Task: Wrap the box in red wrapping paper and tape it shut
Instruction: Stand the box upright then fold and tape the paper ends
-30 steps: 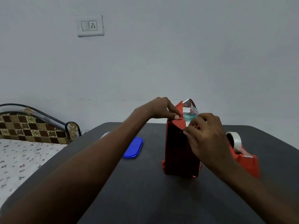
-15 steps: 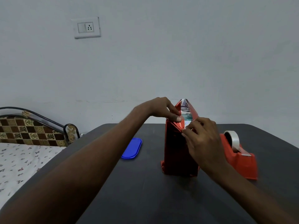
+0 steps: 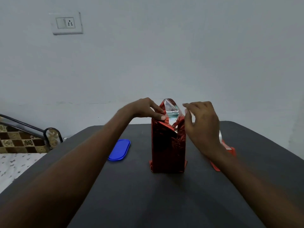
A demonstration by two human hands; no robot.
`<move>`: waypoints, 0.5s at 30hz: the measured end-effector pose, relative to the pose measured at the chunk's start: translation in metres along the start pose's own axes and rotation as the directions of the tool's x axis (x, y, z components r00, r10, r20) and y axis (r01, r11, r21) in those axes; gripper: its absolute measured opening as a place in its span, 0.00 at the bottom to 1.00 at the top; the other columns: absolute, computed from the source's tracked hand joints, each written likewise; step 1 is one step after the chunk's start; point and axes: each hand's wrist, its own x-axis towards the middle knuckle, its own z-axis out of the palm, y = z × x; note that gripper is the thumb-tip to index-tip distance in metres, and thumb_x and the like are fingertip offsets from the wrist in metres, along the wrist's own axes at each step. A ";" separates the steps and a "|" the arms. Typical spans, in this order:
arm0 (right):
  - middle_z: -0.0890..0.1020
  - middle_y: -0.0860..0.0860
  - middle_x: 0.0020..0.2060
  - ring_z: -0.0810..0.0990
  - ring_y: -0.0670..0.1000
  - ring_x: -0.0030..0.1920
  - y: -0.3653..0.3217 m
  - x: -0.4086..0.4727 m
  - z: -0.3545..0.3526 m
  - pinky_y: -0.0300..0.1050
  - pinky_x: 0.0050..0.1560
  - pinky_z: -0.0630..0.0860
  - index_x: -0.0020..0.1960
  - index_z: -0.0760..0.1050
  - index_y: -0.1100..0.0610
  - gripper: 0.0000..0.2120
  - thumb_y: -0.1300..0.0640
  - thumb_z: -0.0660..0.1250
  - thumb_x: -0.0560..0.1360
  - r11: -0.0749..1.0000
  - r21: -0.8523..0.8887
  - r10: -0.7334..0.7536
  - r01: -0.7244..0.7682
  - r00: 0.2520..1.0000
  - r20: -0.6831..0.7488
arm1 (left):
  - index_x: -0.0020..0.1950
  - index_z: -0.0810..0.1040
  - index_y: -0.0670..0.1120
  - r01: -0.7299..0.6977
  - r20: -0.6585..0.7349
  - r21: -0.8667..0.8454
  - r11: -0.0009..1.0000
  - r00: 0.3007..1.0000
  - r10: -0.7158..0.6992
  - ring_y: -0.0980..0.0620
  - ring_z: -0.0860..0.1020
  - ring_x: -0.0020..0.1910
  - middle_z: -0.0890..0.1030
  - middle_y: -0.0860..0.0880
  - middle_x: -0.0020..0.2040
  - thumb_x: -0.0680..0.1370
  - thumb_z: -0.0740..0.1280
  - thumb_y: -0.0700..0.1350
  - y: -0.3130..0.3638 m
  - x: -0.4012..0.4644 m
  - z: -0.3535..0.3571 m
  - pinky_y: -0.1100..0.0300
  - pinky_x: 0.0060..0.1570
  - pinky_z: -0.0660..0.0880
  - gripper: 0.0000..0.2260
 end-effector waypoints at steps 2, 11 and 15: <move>0.86 0.54 0.49 0.80 0.57 0.53 0.014 0.003 -0.001 0.46 0.48 0.73 0.58 0.83 0.58 0.12 0.60 0.64 0.78 0.985 0.003 0.171 -0.171 0.985 0.039 | 0.61 0.82 0.55 -0.007 0.000 -0.028 1.000 1.000 0.007 0.63 0.74 0.49 0.78 0.58 0.52 0.71 0.75 0.56 0.000 0.000 0.001 0.66 0.47 0.69 0.19; 0.83 0.57 0.49 0.81 0.60 0.52 0.090 -0.013 -0.019 0.46 0.41 0.72 0.47 0.76 0.58 0.04 0.59 0.68 0.74 0.753 -0.549 0.622 -0.362 0.663 0.417 | 0.55 0.82 0.61 -0.045 0.025 -0.098 0.994 0.999 0.047 0.60 0.76 0.51 0.79 0.63 0.51 0.48 0.72 0.77 -0.002 0.000 0.001 0.64 0.41 0.74 0.38; 0.82 0.55 0.50 0.82 0.58 0.54 0.107 -0.022 -0.030 0.44 0.43 0.72 0.51 0.77 0.57 0.11 0.57 0.73 0.70 0.703 -0.613 0.675 -0.360 0.611 0.414 | 0.54 0.82 0.61 -0.059 0.019 -0.132 0.989 0.998 0.062 0.59 0.76 0.51 0.78 0.64 0.51 0.45 0.72 0.77 -0.004 -0.001 0.003 0.64 0.41 0.74 0.40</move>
